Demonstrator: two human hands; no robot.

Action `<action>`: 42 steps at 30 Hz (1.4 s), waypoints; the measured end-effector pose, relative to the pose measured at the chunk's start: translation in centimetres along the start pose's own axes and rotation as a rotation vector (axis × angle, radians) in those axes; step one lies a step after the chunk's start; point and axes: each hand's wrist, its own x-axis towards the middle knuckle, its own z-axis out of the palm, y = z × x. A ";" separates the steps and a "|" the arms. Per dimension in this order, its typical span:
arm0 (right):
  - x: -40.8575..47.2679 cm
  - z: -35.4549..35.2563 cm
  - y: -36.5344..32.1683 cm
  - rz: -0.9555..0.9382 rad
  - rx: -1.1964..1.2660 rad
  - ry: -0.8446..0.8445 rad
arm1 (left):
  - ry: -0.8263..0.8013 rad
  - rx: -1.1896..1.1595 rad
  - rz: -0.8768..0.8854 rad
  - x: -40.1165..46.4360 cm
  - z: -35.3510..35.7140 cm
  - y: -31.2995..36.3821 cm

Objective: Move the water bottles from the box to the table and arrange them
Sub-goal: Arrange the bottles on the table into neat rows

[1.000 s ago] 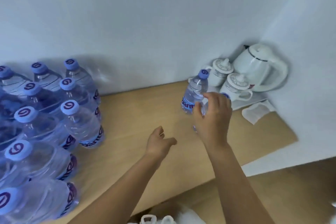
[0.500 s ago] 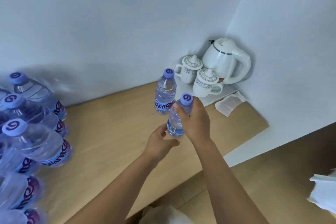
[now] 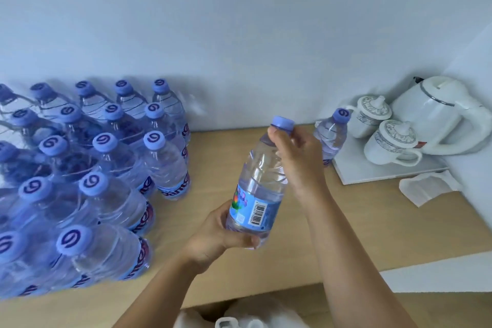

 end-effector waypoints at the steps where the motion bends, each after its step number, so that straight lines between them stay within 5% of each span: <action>1: 0.0 0.7 -0.1 -0.005 -0.032 -0.041 | 0.084 0.004 0.015 -0.5 -0.1 0.0; 5: -0.2 3.2 -0.6 0.005 -0.374 -0.222 | 0.643 0.221 0.106 -2.1 -0.2 -0.3; 7: -0.5 4.2 -0.8 -0.045 -0.340 -0.272 | 0.800 0.322 0.153 -3.0 -0.5 -0.4; 9: -0.8 5.0 -1.3 -0.036 -0.185 -0.273 | 0.745 0.261 0.180 -3.7 -1.5 -0.3; 12: -0.5 5.9 -1.3 -0.005 0.084 -0.405 | 0.291 -0.064 0.139 -5.0 -3.9 0.7; 14: -0.6 6.4 -1.2 0.075 0.312 -0.569 | 0.092 -0.062 0.132 -5.5 -4.2 1.1; 16: -0.5 7.1 -1.1 0.156 0.346 -0.616 | 0.256 -0.019 0.170 -5.2 -3.5 0.8; 20: -0.3 8.1 -0.9 0.047 -0.117 -0.528 | 0.788 0.168 0.210 -4.8 -2.5 -0.5; 32: -2.8 10.9 1.5 0.028 -0.067 -0.557 | 0.843 0.099 0.118 -6.2 -4.5 -3.1; 42: -6.4 12.0 5.8 -0.084 -0.158 -0.570 | 0.812 -0.051 -0.174 -6.1 -5.2 -4.2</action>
